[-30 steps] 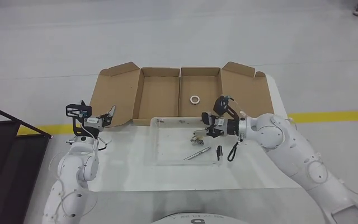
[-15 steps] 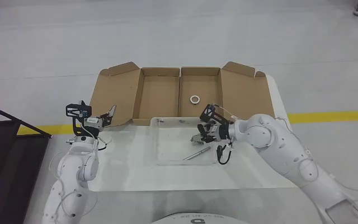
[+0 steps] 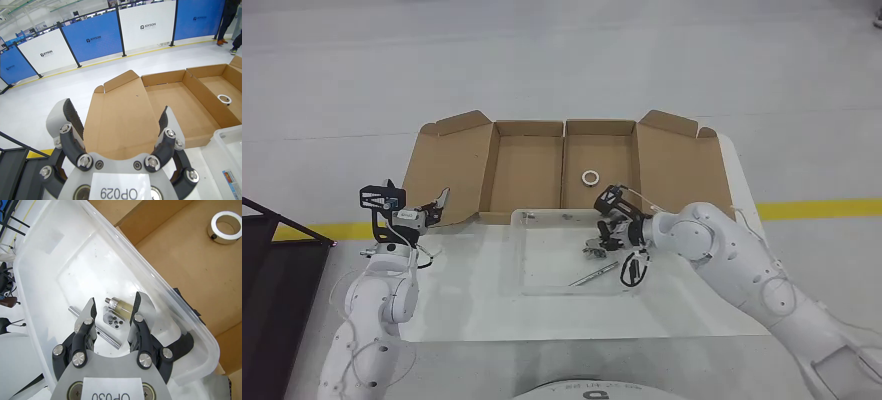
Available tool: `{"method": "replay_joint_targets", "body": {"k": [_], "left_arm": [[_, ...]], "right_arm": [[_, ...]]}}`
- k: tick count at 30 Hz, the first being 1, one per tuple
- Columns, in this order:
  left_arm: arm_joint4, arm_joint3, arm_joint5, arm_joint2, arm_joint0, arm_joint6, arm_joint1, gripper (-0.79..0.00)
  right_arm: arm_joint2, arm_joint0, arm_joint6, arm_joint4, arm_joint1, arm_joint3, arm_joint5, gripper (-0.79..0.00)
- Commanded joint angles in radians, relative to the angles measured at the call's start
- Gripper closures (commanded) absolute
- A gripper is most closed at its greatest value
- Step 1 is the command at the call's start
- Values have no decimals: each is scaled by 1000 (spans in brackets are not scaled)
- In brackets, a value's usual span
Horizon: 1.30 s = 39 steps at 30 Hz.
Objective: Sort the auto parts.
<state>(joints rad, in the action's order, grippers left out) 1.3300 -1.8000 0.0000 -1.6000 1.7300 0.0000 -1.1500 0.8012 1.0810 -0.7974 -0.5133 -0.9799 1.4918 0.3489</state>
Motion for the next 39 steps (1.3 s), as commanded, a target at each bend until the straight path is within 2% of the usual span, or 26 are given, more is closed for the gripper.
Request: {"method": "replay_joint_targets", "body": {"k": [1,5,13,25,27,39], "left_arm": [[0,0,0,0,0,0,0,-785],[0,0,0,0,0,0,0,-785],[0,0,0,0,0,0,0,-785],[0,0,0,0,0,0,0,-785],[0,0,0,0,0,0,0,-785],[0,0,0,0,0,0,0,-785]], "right_arm": [[-8,-3,-5,-13,-4,-3,-18,-449],[-27,-15,-12,-30,-14,-13,-40,-563],[-73,-54,-33,-62,-40,-30,-71,-665],[-149,-107,-55,-91,-88,-84,-104,-483],[-154,-112,-55,-94,-93,-92,-106,-394],[-180,-132,-79,-132,-120,-116,-128,-339]]}}
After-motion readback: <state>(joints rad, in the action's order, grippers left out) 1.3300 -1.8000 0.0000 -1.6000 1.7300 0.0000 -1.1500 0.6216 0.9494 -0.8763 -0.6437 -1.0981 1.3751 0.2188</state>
